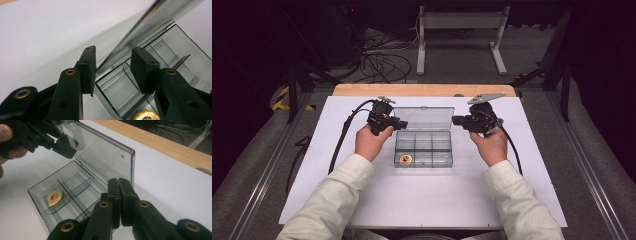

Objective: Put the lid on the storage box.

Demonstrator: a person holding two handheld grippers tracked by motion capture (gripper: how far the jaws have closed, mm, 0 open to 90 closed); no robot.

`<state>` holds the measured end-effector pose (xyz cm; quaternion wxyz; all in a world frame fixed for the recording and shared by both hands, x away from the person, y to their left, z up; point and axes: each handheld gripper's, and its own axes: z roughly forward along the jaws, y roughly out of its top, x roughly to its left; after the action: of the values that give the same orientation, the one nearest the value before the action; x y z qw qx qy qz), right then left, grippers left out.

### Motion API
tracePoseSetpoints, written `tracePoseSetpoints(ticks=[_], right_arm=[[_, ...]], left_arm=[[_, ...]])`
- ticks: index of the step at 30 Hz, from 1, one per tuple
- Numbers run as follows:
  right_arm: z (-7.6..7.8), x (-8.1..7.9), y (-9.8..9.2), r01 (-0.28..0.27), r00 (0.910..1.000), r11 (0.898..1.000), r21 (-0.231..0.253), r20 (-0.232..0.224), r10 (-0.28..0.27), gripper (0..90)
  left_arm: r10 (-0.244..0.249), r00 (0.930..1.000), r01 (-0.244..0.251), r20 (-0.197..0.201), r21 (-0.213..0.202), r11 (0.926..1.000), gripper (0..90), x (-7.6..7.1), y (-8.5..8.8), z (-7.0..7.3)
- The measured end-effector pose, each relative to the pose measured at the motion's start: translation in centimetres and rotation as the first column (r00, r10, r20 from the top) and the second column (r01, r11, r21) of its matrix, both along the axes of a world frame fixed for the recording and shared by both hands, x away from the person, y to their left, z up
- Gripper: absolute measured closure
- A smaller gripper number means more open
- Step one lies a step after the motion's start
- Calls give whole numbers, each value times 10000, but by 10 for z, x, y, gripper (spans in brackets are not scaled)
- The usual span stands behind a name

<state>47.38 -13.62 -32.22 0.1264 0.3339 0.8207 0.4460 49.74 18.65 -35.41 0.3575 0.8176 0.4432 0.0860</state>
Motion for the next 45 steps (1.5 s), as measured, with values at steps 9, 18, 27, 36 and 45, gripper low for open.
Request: tracePoseSetpoints(ticks=[9, 18, 27, 36, 45], right_arm=[[3, -2, 3, -126, 9999, 9998, 125, -19, 126, 899], [3, -3, 3, -220, 9997, 9996, 149, -69, 221, 899], [2, -6, 2, -268, 9996, 9996, 115, -104, 269, 896], [0, -14, 3, -549, 9984, 9985, 11, -113, 549, 893], [-3, -26, 2, -844, 9963, 9961, -237, -164, 840, 893]], left_arm=[[-95, 9999, 95, 33, -37, 9999, 559, -3, 0, -1], [-201, 9997, 201, 137, -46, 9998, 552, -8, 2, -1], [-274, 9983, 272, 511, 41, 9996, 511, -20, 15, 5], [-497, 9949, 475, 873, 280, 9985, 618, -45, 22, 15], [-1102, 9903, 1099, 845, 83, 9939, 753, -67, 25, 18]])
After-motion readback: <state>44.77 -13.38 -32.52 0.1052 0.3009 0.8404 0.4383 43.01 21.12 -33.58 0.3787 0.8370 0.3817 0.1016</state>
